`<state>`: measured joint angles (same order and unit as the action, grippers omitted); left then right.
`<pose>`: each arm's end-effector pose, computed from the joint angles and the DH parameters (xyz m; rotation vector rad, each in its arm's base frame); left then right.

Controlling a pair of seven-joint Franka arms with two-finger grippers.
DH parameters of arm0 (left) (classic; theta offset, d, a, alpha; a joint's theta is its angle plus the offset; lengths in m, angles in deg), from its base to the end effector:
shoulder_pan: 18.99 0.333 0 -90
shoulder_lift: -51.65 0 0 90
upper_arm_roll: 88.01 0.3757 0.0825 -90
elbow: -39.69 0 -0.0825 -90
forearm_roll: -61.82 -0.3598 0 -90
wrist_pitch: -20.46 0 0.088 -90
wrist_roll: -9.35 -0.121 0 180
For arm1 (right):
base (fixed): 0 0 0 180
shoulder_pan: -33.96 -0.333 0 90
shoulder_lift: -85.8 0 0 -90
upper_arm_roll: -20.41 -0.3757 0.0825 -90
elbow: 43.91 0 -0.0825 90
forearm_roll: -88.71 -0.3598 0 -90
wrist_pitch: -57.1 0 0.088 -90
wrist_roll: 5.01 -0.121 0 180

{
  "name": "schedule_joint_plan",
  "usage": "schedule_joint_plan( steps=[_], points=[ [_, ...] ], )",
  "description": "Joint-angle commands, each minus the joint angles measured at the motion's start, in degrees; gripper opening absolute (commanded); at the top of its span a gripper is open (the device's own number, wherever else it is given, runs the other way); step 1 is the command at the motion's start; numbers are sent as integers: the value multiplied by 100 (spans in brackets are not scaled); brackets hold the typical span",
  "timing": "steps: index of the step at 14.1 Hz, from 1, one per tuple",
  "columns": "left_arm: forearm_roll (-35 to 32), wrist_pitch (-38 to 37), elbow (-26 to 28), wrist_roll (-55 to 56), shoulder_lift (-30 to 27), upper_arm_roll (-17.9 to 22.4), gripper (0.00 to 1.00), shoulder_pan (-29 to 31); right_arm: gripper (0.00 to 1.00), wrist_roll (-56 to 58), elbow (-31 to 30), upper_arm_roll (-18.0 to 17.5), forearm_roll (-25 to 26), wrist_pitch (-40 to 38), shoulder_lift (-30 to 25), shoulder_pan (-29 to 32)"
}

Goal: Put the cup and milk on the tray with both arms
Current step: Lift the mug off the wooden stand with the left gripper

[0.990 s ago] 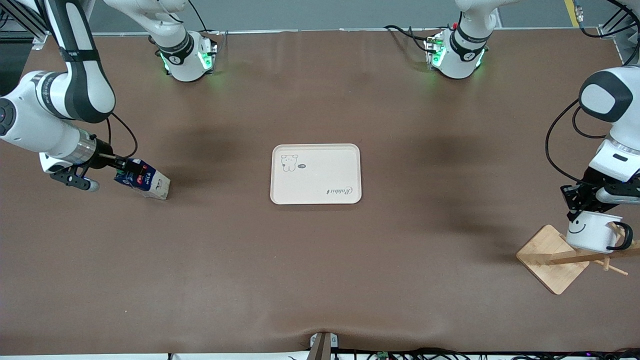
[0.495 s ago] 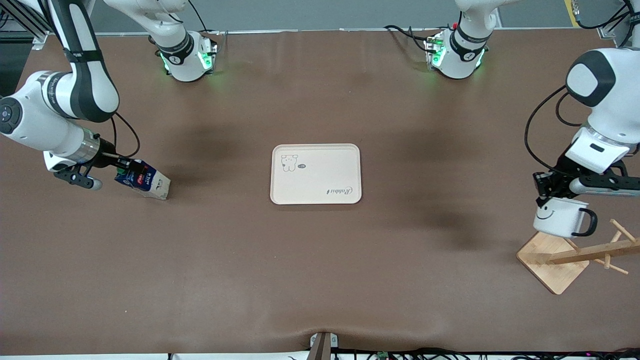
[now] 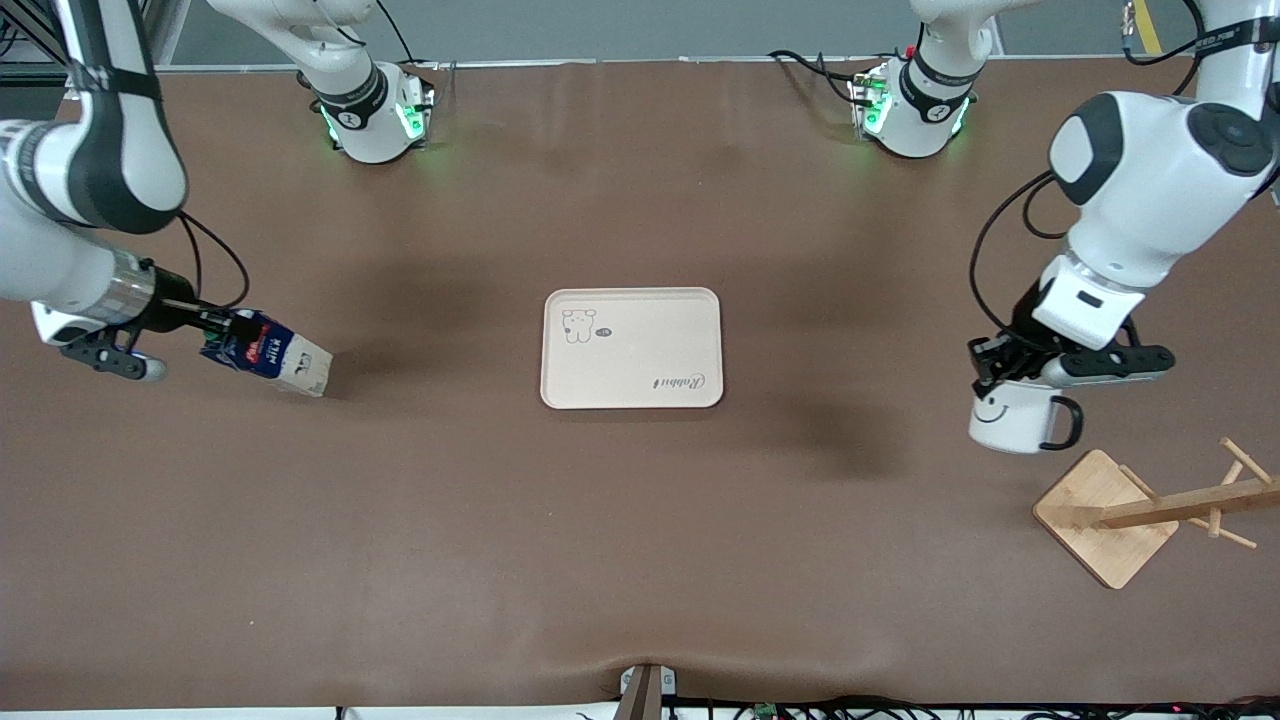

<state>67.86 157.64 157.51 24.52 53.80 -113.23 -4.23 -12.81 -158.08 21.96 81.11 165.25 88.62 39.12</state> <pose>0.5595 -0.1022 0.5097 2.9423 0.2231 0.4072 0.5254 -0.0499 0.4820 -2.9780 0.4568 0.2345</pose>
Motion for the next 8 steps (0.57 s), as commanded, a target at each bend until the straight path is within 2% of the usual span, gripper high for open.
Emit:
schedule_joint_plan(
  steps=[1,5,8],
  points=[
    [47,-50,-23,309,76,-114,0,-25,0,330,814,12,30,-522,359,72],
    [29,-77,-31,959,128,-114,0,-377,0,411,1650,21,21,-848,650,116],
    [-671,-85,-198,1573,312,-123,0,-631,0,411,1941,12,-14,-857,659,81]
  ],
)
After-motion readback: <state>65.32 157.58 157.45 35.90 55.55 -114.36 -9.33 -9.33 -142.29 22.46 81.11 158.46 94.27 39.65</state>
